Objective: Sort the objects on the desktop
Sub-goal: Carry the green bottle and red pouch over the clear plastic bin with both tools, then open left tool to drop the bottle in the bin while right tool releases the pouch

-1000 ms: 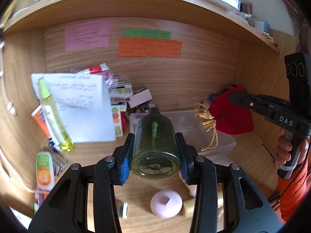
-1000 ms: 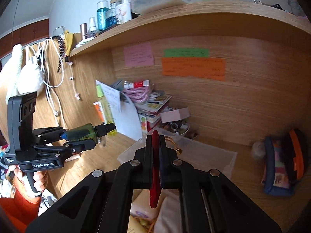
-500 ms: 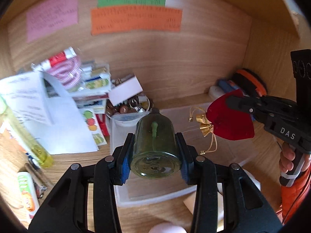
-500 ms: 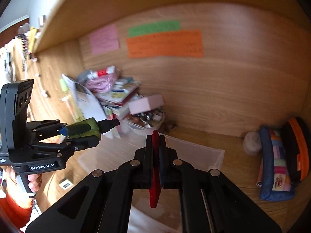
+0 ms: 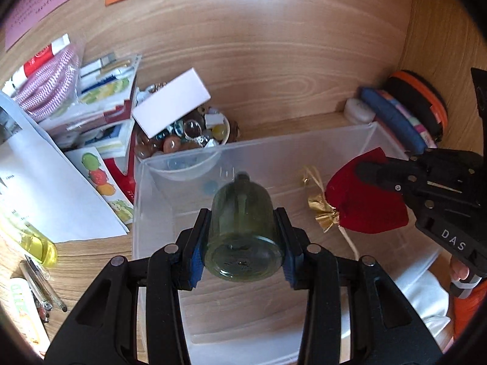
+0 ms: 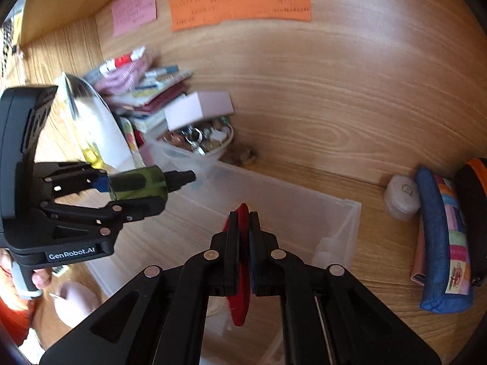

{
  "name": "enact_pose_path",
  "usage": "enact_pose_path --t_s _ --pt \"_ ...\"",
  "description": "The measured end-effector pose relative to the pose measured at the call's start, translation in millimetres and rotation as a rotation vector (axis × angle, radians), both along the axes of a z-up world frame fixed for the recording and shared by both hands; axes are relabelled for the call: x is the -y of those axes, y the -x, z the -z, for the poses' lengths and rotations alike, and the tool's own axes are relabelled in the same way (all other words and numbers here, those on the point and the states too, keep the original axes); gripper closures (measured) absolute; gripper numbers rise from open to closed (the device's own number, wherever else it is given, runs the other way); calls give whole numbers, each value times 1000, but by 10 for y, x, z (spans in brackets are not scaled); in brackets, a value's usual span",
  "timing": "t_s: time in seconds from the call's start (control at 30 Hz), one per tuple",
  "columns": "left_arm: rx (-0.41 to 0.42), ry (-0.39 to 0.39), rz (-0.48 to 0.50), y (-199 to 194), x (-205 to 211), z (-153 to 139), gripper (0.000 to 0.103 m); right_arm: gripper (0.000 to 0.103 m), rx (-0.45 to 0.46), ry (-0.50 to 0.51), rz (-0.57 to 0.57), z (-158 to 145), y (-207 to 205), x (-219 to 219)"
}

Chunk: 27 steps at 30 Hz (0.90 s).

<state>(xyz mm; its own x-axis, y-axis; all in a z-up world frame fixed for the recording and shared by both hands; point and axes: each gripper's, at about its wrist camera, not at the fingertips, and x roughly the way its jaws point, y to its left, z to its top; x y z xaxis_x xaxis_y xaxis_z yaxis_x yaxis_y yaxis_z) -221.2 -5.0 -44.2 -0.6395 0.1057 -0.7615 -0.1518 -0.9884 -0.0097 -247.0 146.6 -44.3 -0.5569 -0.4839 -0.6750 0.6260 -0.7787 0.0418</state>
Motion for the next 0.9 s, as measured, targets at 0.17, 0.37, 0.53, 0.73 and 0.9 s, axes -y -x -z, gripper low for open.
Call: enact_pose_path --t_s 0.17,0.37,0.53,0.73,0.9 --pt "3 21 2 -9 1 44 62 99 14 -44 19 115 34 3" --pt "8 66 8 -23 -57 108 62 99 3 -73 26 131 14 15" --pt "6 75 11 -15 -67 116 62 97 12 -98 24 180 29 48" --pt "14 66 20 -17 -65 141 60 70 -6 -89 24 147 -4 51" --pt "5 70 25 -27 -91 137 53 53 -45 -53 29 47 -75 15"
